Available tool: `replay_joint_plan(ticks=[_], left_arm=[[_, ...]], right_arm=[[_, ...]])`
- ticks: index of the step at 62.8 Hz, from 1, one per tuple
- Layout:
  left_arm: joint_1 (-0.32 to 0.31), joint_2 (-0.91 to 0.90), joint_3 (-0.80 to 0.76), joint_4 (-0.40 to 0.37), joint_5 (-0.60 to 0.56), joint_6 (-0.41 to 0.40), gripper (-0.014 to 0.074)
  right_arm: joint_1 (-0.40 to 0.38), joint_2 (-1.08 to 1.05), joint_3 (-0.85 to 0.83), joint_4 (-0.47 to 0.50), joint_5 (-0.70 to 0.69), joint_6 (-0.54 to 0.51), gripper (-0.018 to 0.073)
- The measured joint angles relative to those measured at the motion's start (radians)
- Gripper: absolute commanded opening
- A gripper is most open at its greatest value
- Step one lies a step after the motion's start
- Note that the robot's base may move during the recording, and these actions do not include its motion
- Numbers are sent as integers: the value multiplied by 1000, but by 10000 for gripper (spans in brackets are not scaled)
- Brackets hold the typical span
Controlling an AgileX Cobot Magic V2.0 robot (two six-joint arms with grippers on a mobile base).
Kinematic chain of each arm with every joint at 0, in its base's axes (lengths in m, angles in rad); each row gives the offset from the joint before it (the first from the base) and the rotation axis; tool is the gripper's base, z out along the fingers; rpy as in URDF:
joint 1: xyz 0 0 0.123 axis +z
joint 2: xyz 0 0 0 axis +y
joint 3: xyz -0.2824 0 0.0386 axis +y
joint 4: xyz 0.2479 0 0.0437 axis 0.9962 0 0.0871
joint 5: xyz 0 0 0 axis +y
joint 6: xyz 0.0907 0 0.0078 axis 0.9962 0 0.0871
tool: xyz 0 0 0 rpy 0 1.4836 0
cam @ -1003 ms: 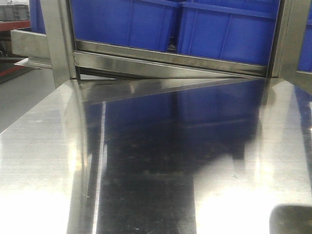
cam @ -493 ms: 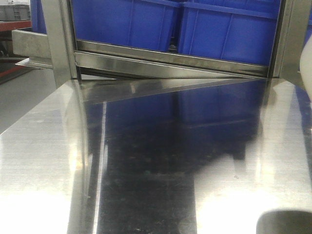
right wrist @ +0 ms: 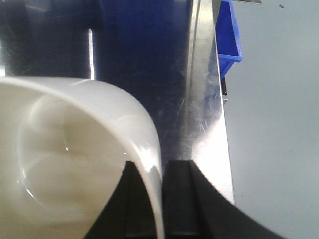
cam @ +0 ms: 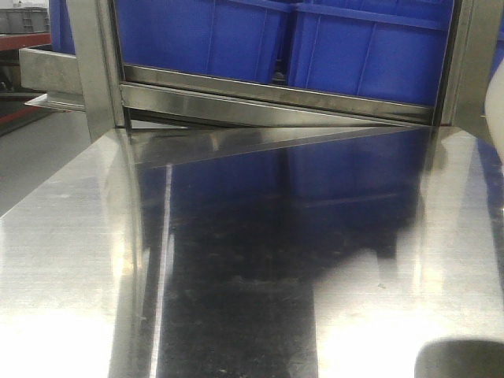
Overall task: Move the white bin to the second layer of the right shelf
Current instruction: 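Hold the bin in the right gripper while turning away from the table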
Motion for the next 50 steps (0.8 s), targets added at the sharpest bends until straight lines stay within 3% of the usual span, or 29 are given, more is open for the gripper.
replay_joint_plan(ticks=[50], left_arm=[[0, 0, 0, 0, 0, 0, 85]], right_arm=[[2, 0, 0, 4, 0, 2, 55]])
